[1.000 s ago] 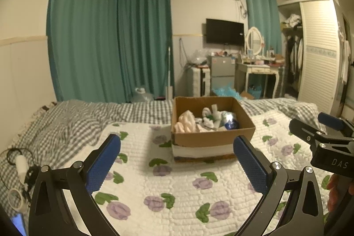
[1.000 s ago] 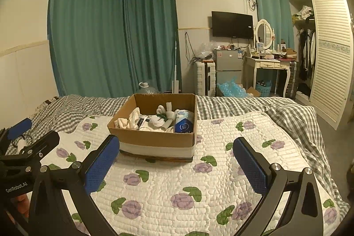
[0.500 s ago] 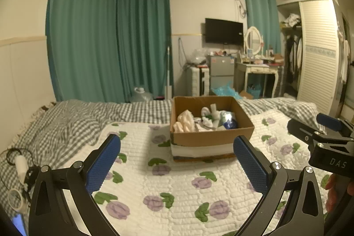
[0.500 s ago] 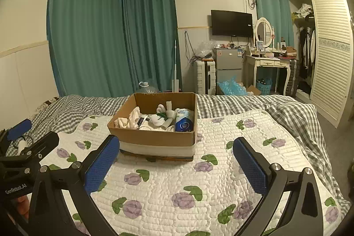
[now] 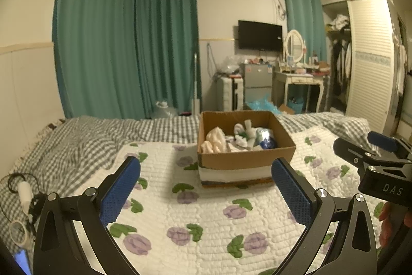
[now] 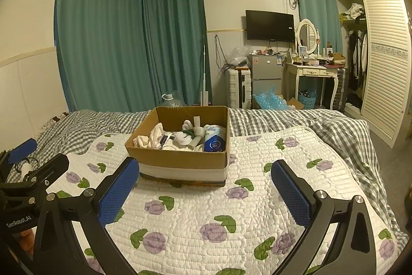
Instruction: Organize soft objects
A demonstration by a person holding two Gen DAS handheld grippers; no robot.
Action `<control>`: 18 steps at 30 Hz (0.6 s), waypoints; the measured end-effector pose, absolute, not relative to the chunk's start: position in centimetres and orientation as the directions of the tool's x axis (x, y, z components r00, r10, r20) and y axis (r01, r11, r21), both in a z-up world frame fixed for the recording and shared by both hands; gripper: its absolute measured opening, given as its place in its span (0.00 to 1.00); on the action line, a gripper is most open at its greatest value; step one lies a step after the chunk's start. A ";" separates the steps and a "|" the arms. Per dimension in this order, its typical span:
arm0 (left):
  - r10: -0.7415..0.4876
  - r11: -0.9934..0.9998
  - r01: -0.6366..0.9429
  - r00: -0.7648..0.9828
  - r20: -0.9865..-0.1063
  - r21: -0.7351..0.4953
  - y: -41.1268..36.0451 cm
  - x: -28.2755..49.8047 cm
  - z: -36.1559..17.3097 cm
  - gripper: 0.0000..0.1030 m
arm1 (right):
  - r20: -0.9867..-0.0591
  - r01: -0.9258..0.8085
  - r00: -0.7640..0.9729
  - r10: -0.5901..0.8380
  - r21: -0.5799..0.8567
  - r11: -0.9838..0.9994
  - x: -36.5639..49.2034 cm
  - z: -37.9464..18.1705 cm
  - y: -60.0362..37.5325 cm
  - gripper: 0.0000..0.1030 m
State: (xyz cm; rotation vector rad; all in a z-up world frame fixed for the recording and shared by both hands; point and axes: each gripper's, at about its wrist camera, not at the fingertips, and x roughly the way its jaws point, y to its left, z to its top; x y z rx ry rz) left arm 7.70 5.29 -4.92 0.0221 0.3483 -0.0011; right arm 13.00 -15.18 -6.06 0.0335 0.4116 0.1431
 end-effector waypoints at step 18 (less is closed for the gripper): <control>0.005 1.000 0.003 0.940 -0.342 0.024 5.3 7.6 -5.1 1.00 | -0.408 -0.133 0.900 0.151 0.071 0.989 13.1 -6.4 -15.1 1.00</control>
